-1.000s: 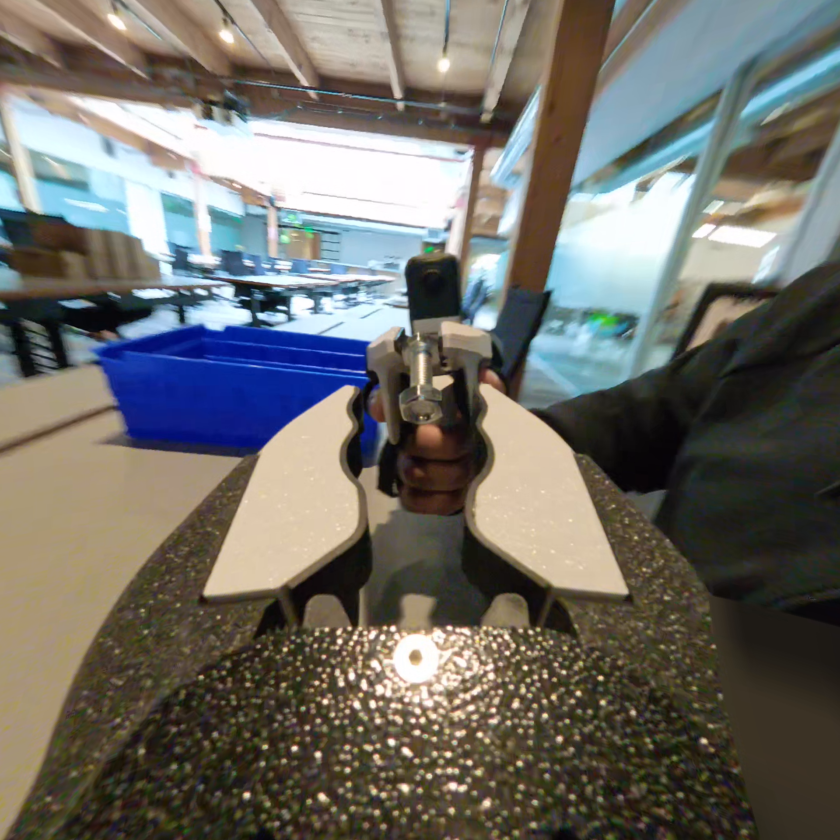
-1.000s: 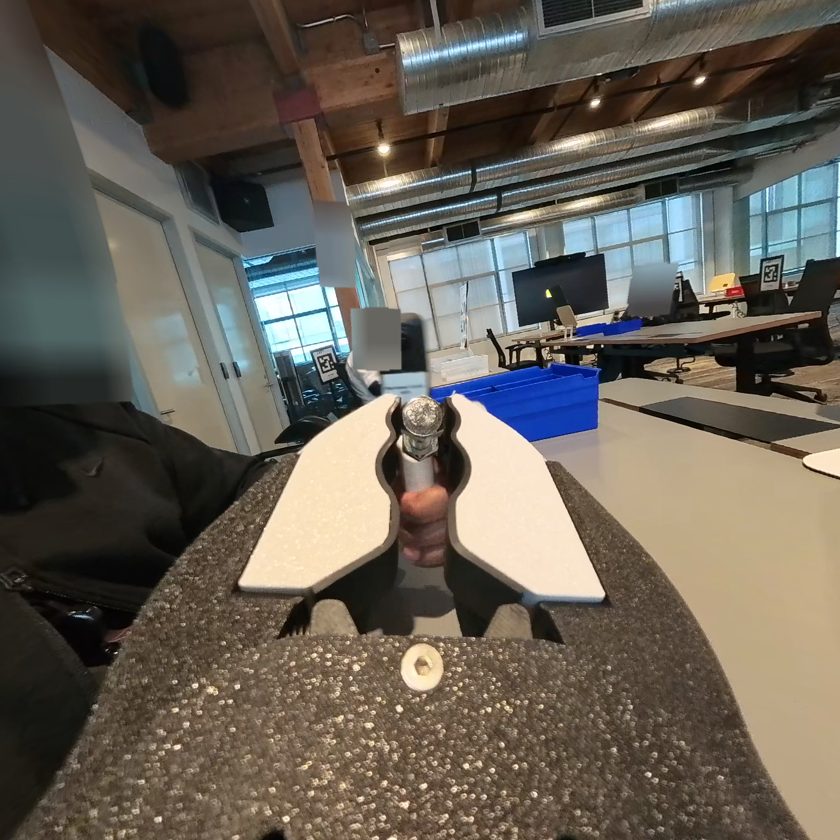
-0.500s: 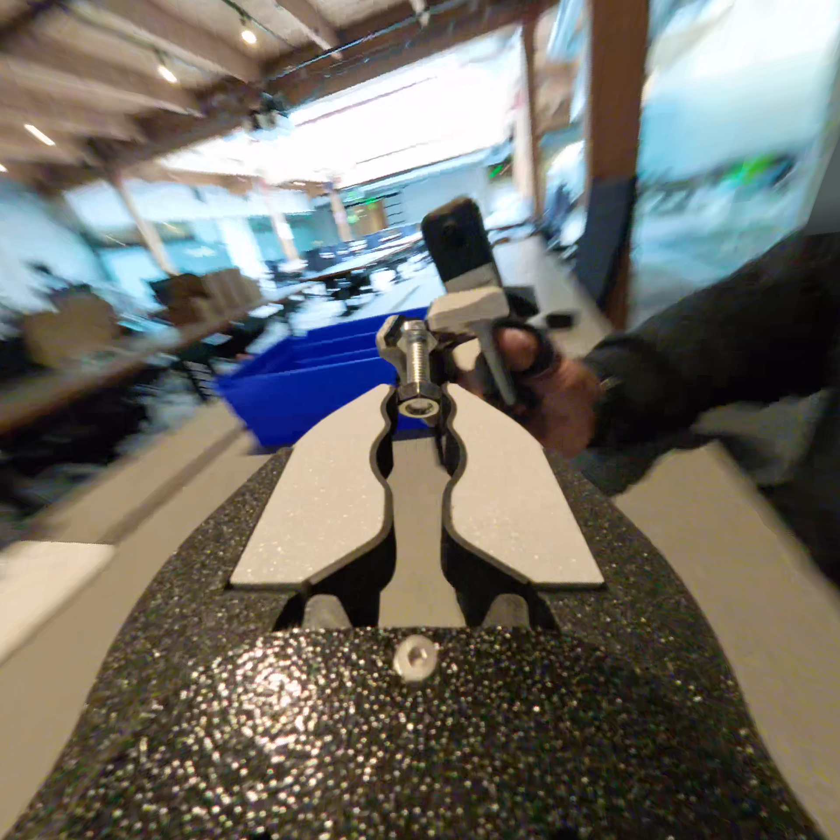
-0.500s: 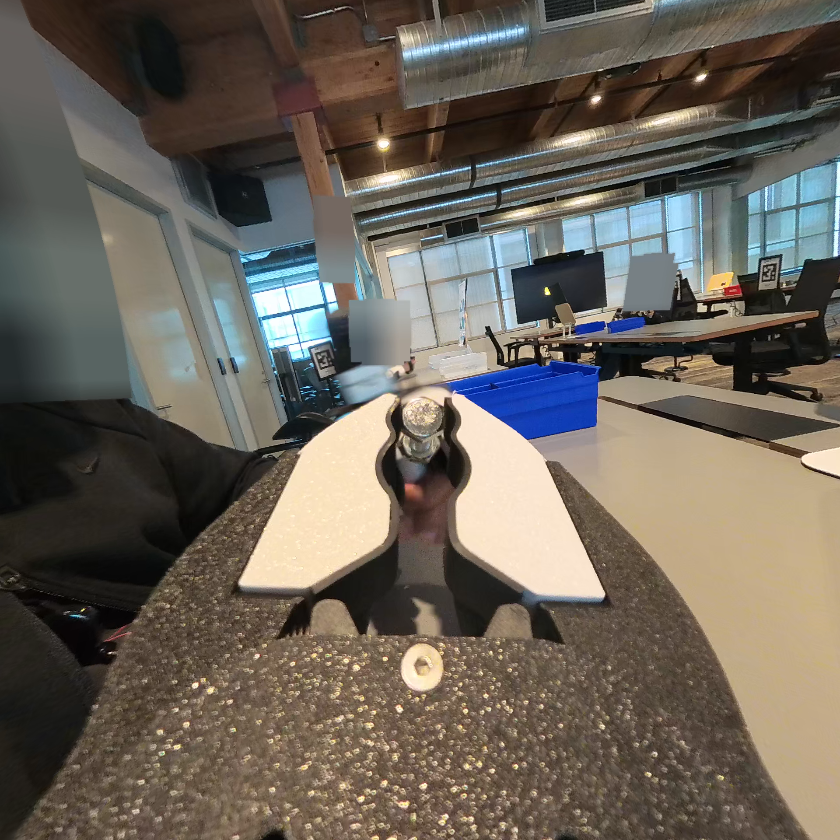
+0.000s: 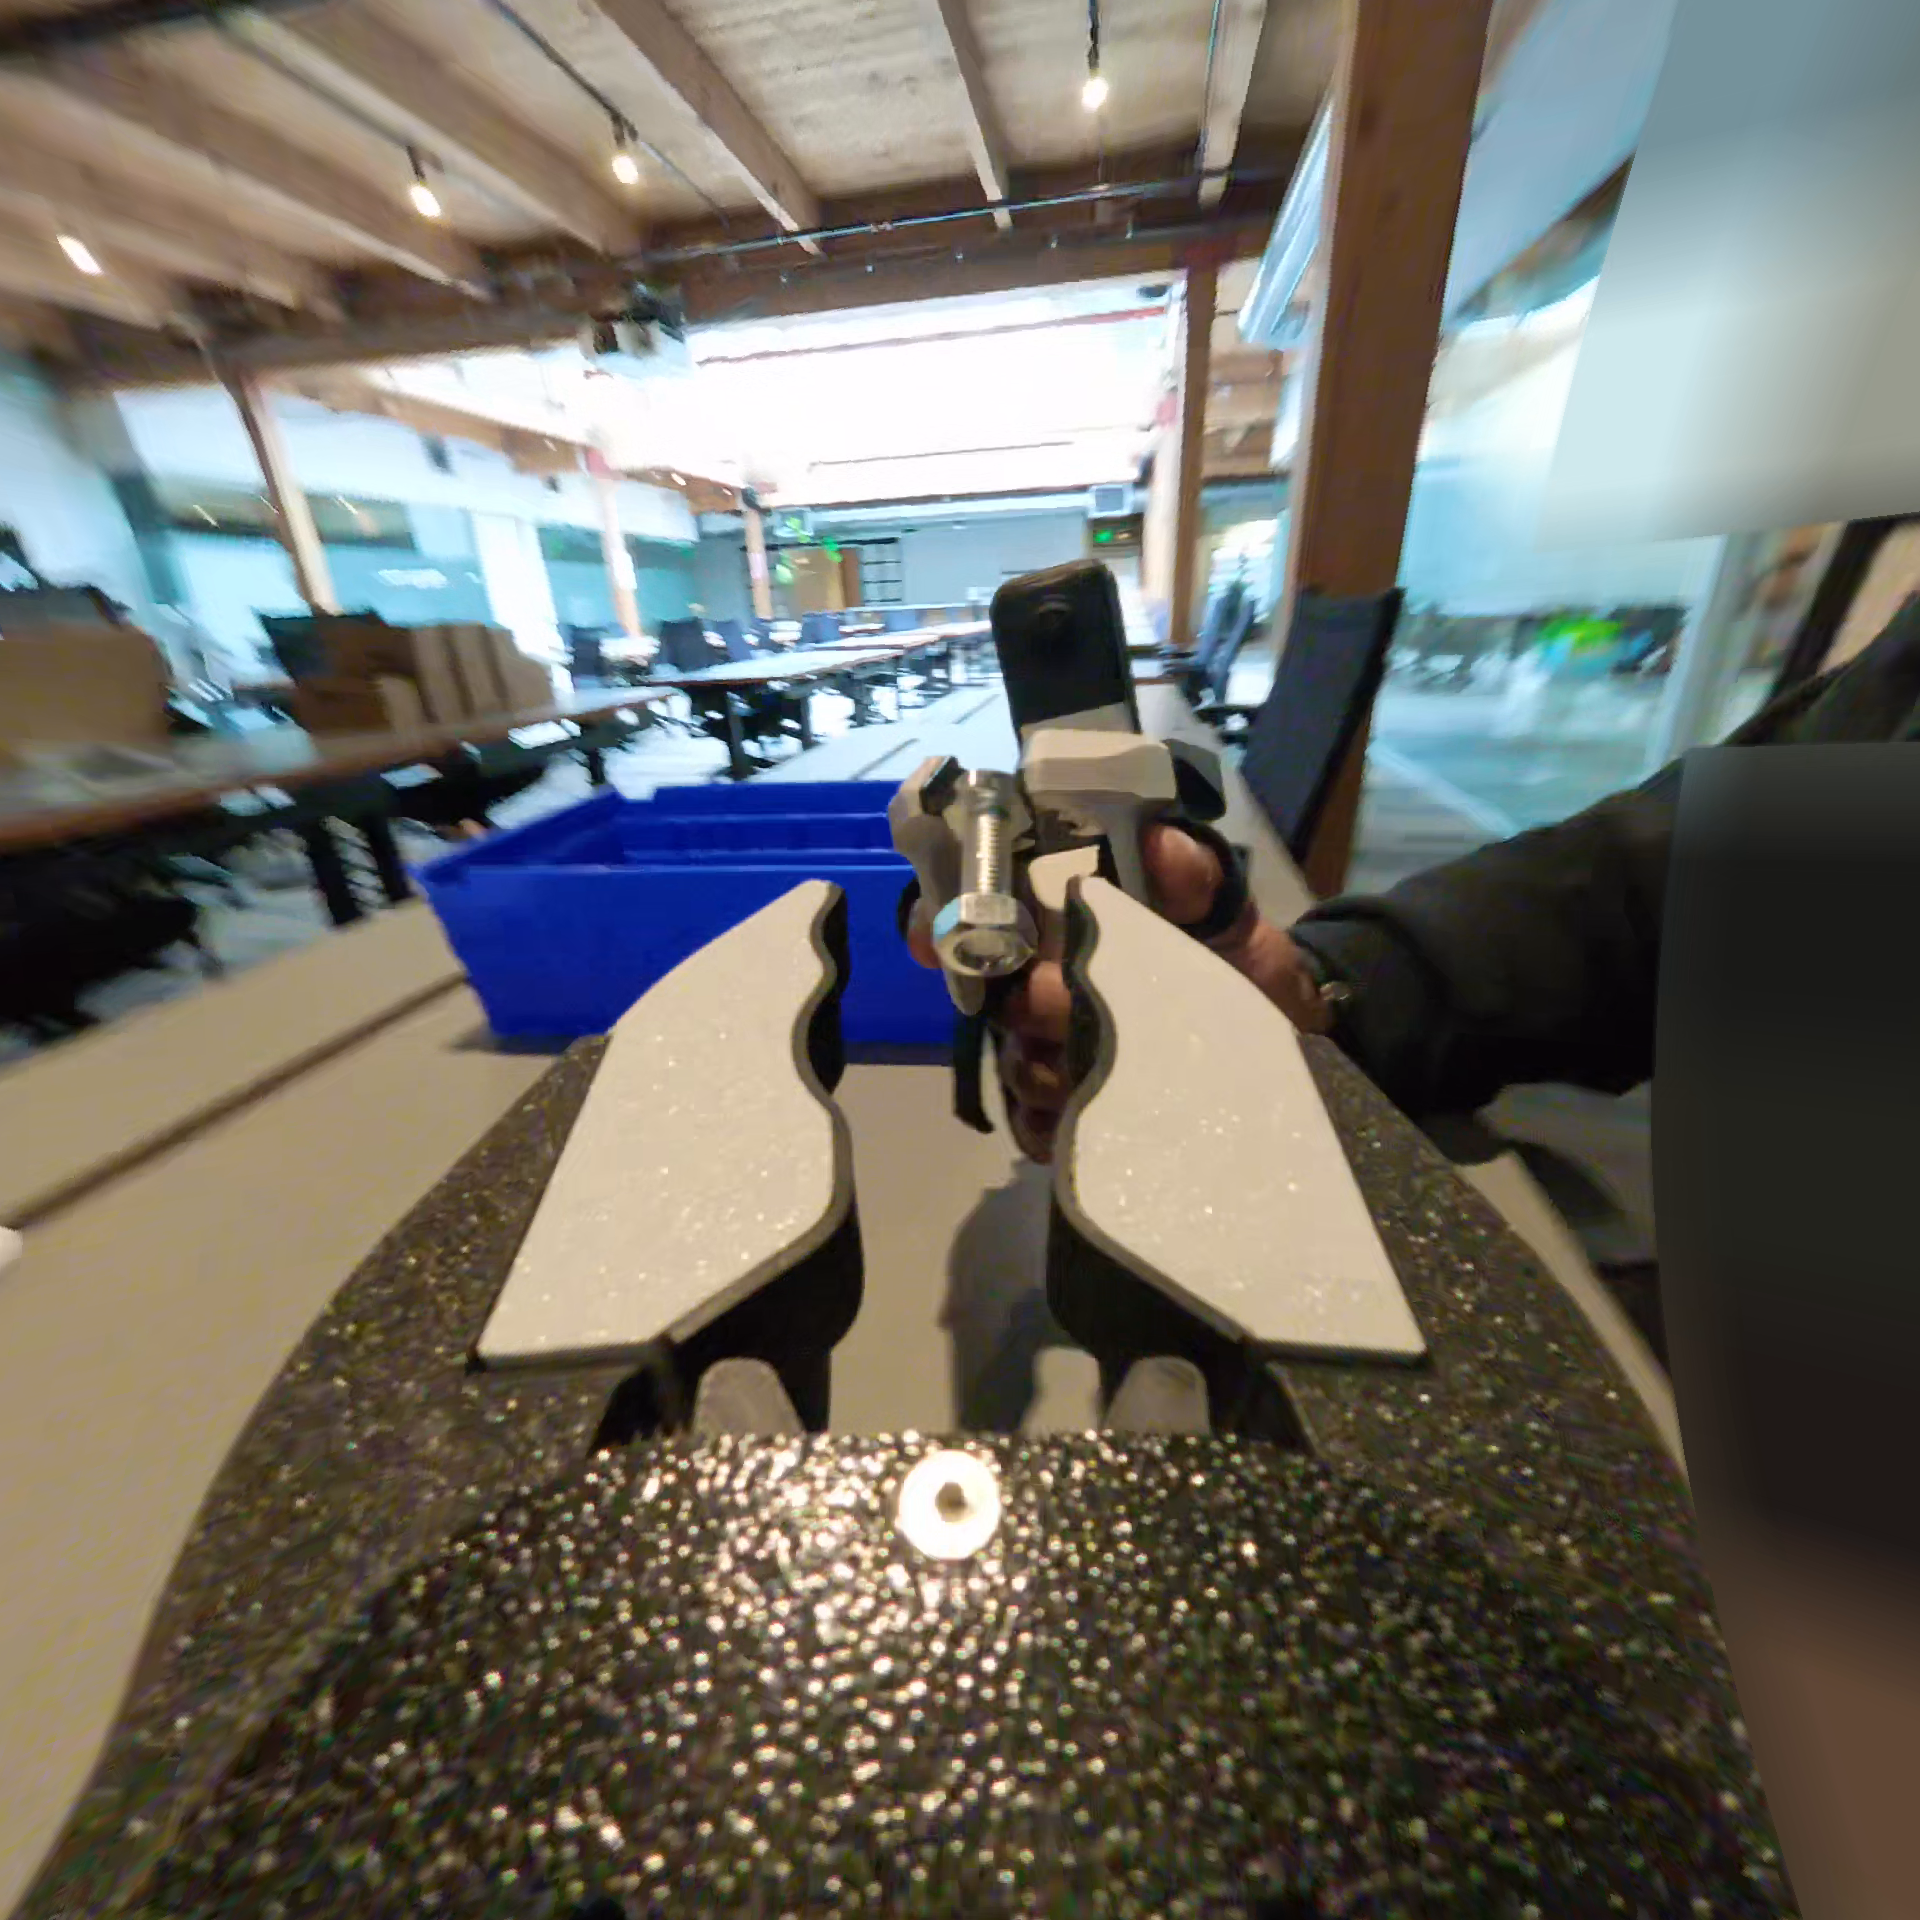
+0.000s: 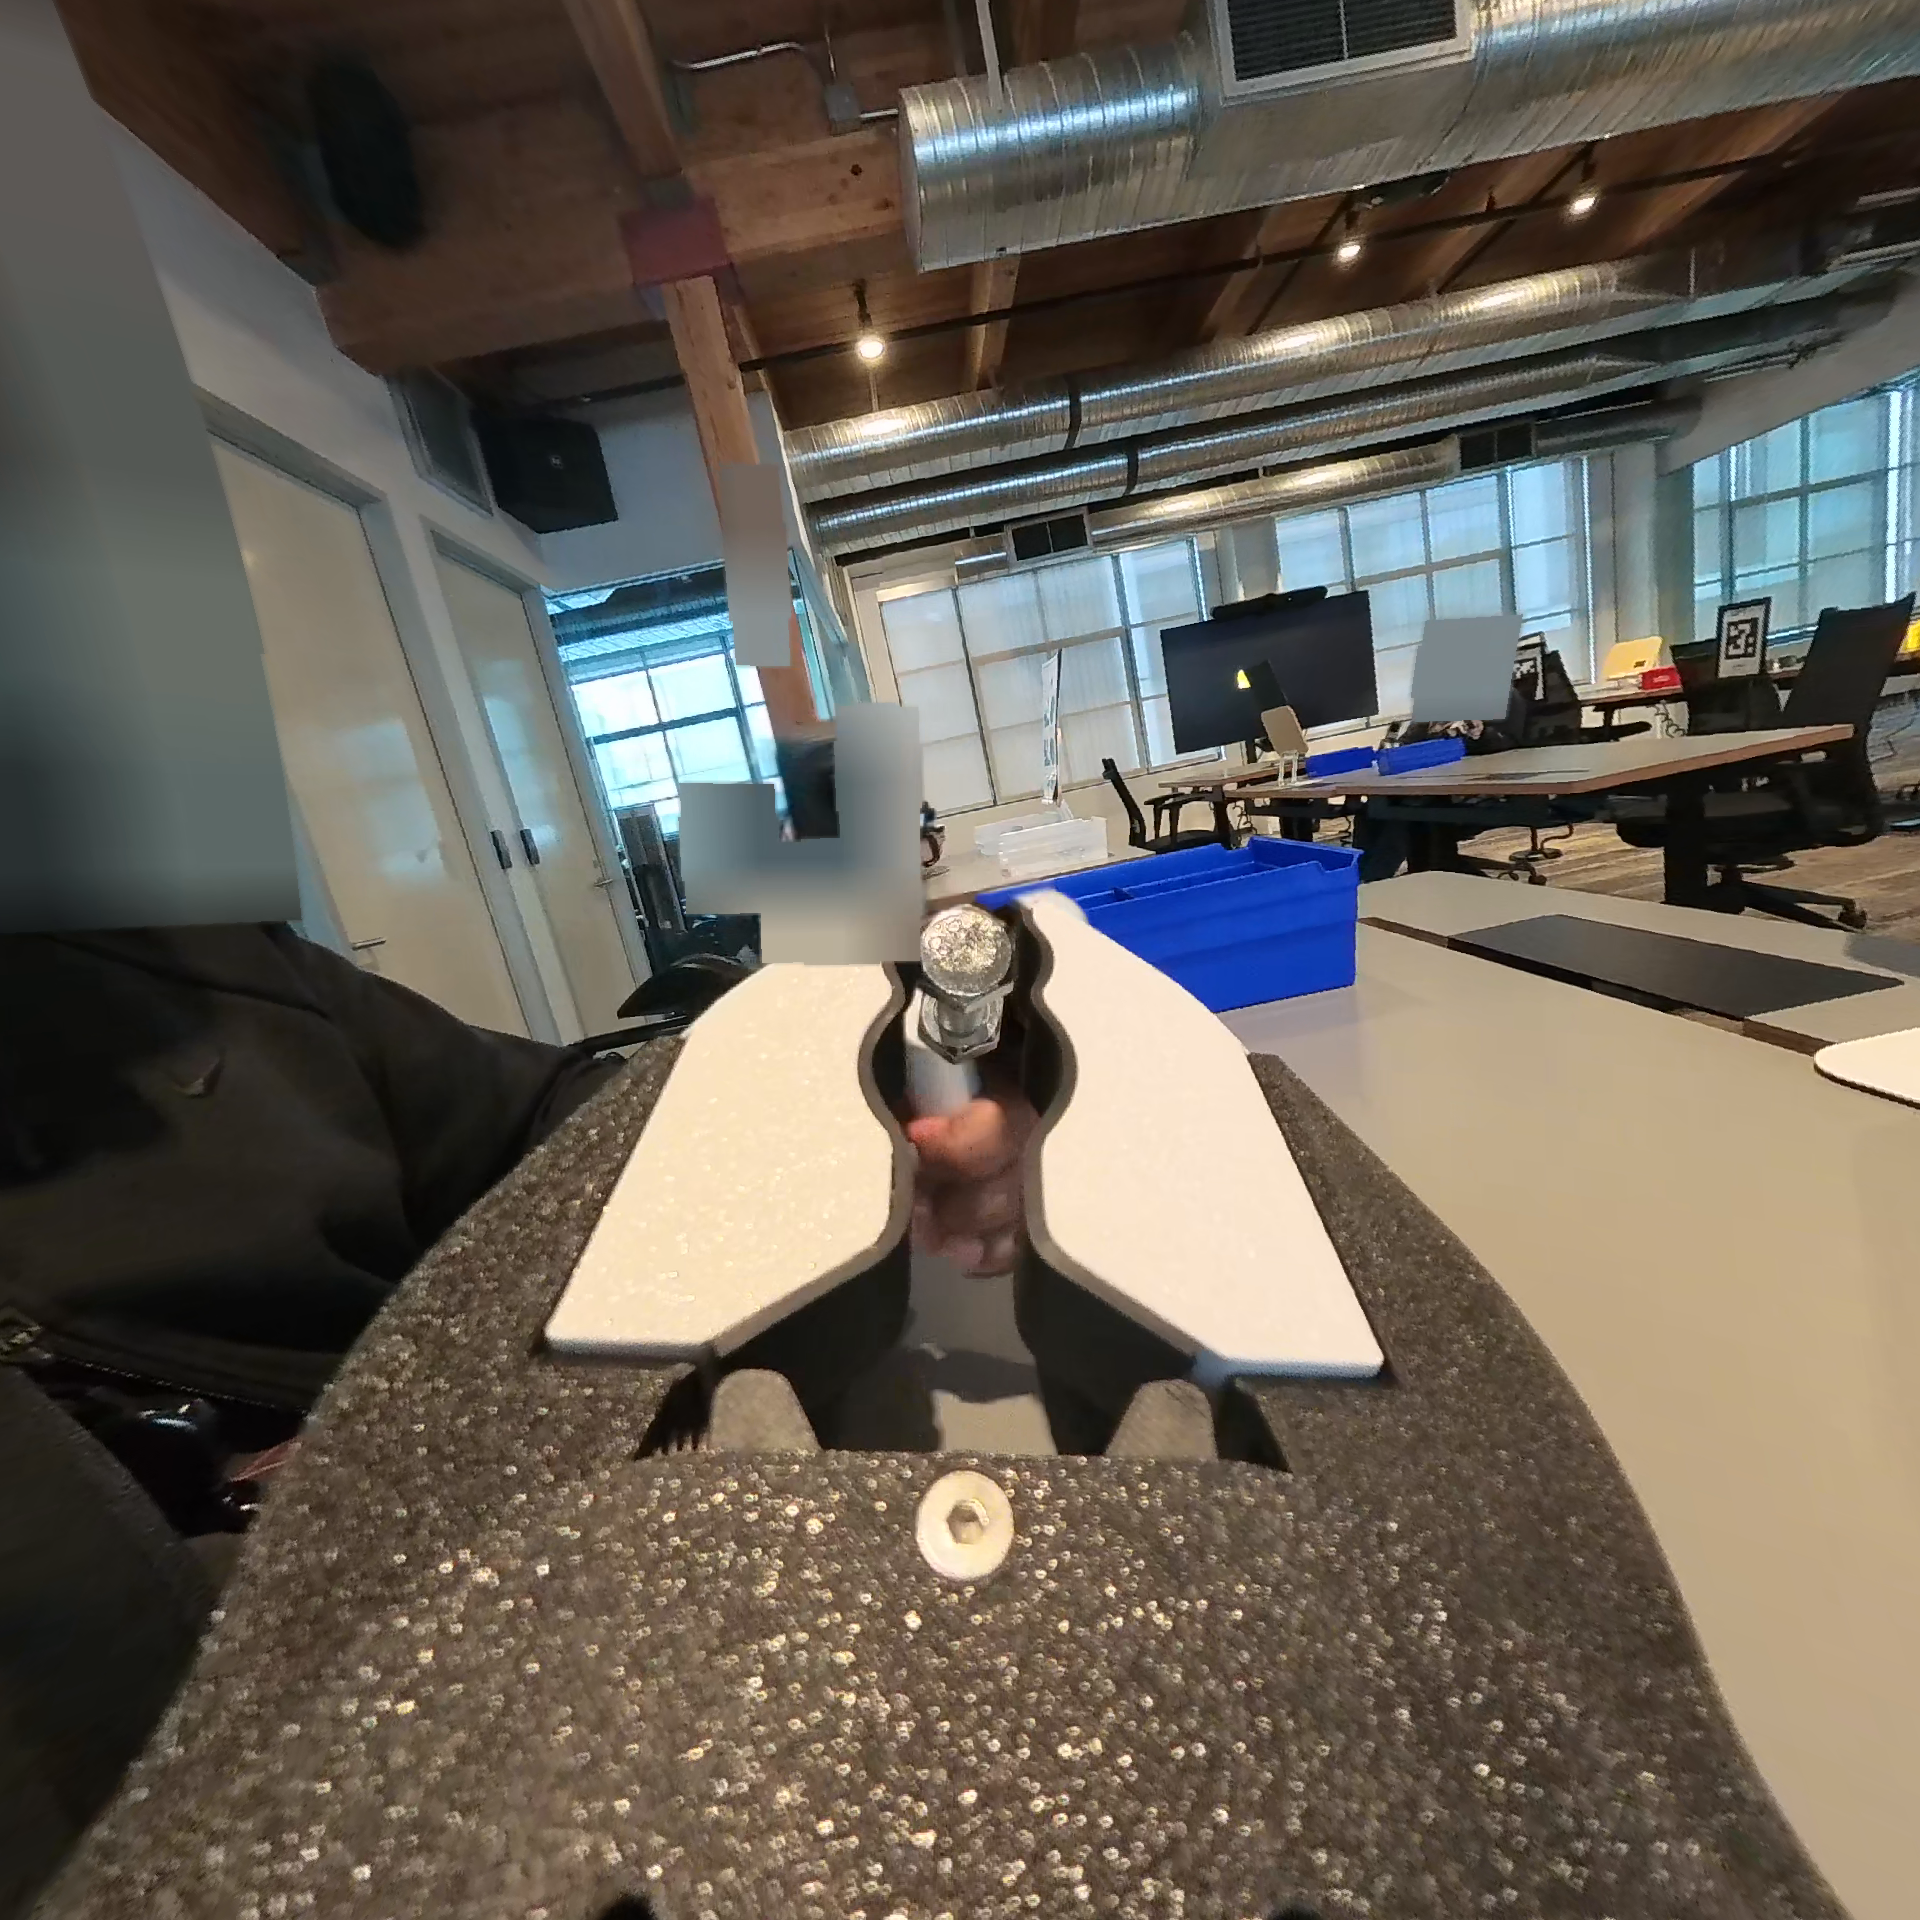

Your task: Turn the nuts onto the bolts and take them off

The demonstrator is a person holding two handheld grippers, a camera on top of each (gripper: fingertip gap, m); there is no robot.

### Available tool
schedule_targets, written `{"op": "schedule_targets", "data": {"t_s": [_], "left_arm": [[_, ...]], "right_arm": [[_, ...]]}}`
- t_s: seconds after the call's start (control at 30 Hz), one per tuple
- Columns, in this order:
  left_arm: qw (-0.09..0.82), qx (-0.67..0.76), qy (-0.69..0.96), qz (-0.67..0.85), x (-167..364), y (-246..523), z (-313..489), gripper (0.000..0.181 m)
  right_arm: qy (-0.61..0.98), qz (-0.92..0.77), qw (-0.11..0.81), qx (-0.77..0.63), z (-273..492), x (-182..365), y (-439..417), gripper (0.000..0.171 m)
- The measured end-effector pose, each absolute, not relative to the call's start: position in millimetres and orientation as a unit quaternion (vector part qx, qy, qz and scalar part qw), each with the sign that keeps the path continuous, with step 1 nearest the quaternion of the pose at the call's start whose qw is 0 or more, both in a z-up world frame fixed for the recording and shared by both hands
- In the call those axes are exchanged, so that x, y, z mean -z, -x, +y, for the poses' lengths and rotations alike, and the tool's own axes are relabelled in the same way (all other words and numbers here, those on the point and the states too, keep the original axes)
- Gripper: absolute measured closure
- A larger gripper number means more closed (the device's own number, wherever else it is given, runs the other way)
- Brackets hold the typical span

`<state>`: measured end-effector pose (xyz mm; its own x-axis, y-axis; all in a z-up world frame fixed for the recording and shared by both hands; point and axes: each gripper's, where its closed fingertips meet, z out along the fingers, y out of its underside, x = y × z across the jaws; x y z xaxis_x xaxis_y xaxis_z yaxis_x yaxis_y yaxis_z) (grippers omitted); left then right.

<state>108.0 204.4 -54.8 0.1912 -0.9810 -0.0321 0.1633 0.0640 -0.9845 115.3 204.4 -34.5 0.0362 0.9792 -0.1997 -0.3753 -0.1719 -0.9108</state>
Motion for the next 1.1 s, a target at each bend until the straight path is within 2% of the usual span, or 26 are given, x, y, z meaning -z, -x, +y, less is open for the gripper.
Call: {"op": "schedule_targets", "data": {"t_s": [0.13,0.23,0.33,0.4,0.53,0.63,0.8,0.87,1.0,1.1], "left_arm": [[0.5,0.58,0.506,0.397,63.7,-116.1,198.3,0.143],[0.458,0.62,0.505,0.388,66.5,-119.5,193.0,0.162],[0.488,0.594,0.5,0.398,65.9,-116.8,195.0,0.164],[0.54,0.524,0.503,0.424,66.4,-115.8,197.7,0.164],[0.671,0.266,0.479,0.5,66.6,-112.2,203.3,0.164],[0.715,0.099,0.445,0.53,66.1,-108.1,206.8,0.164],[0.69,0.151,0.463,0.536,67.7,-104.9,207.8,0.164],[0.683,0.17,0.467,0.536,67.9,-102.3,208.7,0.164],[0.658,0.184,0.461,0.567,71.6,-99.1,205.8,0.164],[0.641,0.173,0.444,0.601,78.4,-98.3,200.6,0.164]], "right_arm": [[0.461,-0.329,0.552,-0.612,204.3,35.8,-114.5,0.154],[0.46,-0.333,0.551,-0.612,203.0,36.5,-113.4,0.154],[0.461,-0.336,0.552,-0.608,201.9,36.9,-111.9,0.154],[0.463,-0.334,0.551,-0.608,202.7,37.7,-111.7,0.154],[0.46,-0.329,0.549,-0.615,201.6,37.4,-111.2,0.154],[0.46,-0.327,0.547,-0.619,201.2,38.4,-110.3,0.154],[0.469,-0.334,0.539,-0.615,204.7,42.4,-108.3,0.153],[0.475,-0.335,0.536,-0.612,207.9,43.8,-109.0,0.144],[0.499,-0.387,0.526,-0.57,211.2,53.3,-107.5,0.104],[0.498,-0.465,0.522,-0.513,204.7,67.0,-107.7,0.105]]}}
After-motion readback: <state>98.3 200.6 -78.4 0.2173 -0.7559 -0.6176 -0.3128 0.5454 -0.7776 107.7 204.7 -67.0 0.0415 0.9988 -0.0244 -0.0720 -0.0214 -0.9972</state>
